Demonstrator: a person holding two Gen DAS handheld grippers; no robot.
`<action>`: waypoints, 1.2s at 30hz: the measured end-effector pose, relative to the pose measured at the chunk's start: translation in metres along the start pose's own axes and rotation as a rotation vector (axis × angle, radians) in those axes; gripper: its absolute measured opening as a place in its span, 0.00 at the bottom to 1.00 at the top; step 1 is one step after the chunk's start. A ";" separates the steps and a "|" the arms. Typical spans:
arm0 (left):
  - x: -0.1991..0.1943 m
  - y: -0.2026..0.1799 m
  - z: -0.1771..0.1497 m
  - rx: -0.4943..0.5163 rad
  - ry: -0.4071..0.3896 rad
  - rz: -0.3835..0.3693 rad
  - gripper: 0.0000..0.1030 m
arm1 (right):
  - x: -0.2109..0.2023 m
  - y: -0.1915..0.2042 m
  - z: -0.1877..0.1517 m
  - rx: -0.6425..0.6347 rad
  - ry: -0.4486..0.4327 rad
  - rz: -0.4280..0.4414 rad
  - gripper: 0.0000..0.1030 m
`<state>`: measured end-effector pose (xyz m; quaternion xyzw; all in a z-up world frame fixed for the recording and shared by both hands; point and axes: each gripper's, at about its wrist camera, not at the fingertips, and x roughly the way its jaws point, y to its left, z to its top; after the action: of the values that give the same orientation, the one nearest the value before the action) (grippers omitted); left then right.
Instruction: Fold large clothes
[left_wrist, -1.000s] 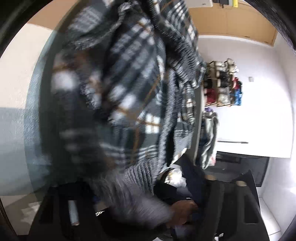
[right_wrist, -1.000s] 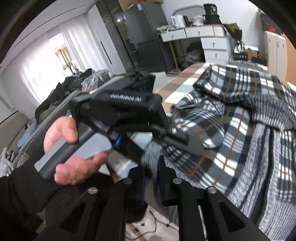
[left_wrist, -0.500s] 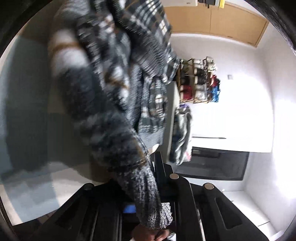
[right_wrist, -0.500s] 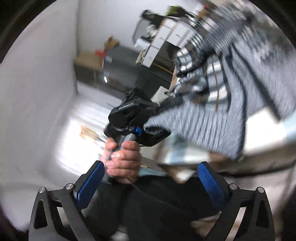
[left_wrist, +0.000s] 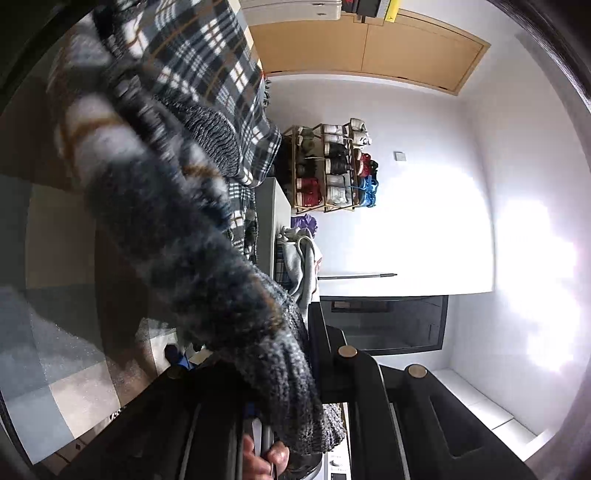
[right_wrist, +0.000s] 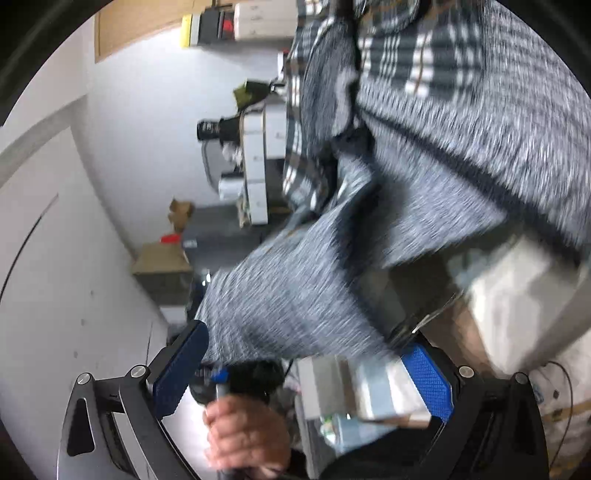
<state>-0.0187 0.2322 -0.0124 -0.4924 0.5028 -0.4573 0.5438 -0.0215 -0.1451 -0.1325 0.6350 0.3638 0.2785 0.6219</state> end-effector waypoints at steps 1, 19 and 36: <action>-0.001 0.000 0.001 0.010 0.000 0.001 0.07 | -0.002 -0.001 0.003 0.012 -0.016 0.012 1.00; 0.007 0.000 0.001 0.075 0.011 -0.007 0.07 | -0.061 0.018 0.063 -0.081 -0.185 -0.385 1.00; 0.016 0.006 -0.005 0.061 0.042 0.078 0.07 | -0.112 0.038 0.125 -0.232 -0.249 -0.576 1.00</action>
<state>-0.0223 0.2163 -0.0199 -0.4460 0.5186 -0.4610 0.5654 0.0187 -0.3080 -0.0924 0.4601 0.4157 0.0511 0.7829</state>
